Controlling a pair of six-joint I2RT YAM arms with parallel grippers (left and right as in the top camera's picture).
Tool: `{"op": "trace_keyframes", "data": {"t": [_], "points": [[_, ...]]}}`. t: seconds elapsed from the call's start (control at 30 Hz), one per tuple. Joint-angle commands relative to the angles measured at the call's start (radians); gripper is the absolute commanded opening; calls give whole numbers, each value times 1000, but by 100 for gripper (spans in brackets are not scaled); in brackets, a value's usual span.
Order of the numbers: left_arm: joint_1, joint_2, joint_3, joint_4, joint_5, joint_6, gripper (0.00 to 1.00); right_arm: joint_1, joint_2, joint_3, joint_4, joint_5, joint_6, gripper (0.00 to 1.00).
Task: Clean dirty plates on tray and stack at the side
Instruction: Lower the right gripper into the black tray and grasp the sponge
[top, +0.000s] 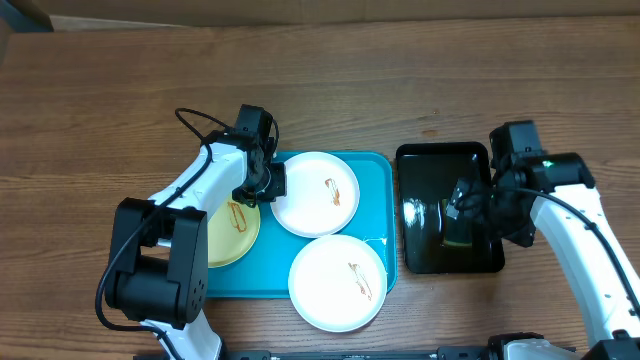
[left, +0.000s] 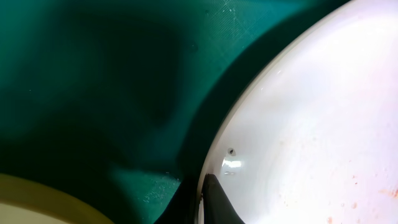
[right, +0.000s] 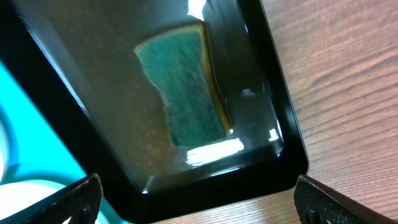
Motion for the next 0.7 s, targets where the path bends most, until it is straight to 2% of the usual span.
{"op": "trace_keyframes", "data": {"t": [0.0,0.13,0.17,0.27,0.33,0.53,0.67], "points": [[-8,9,-13,1,-15,-9,4,3,-10,-16,40,21,12,100],[-8,9,-13,0,-15,-9,4,4,-5,-77,141,21,20,99],[-8,9,-13,0,-15,-9,4,6,0,-105,172,20,34,93],[-8,9,-13,-2,-15,-10,4,26,24,-188,273,-3,43,83],[-8,9,-14,0,-15,-9,4,43,40,-215,308,-11,42,82],[-8,9,-14,0,-15,-9,4,111,119,-238,347,37,42,82],[-8,9,-14,0,-15,-9,5,131,161,-238,370,51,43,71]]}}
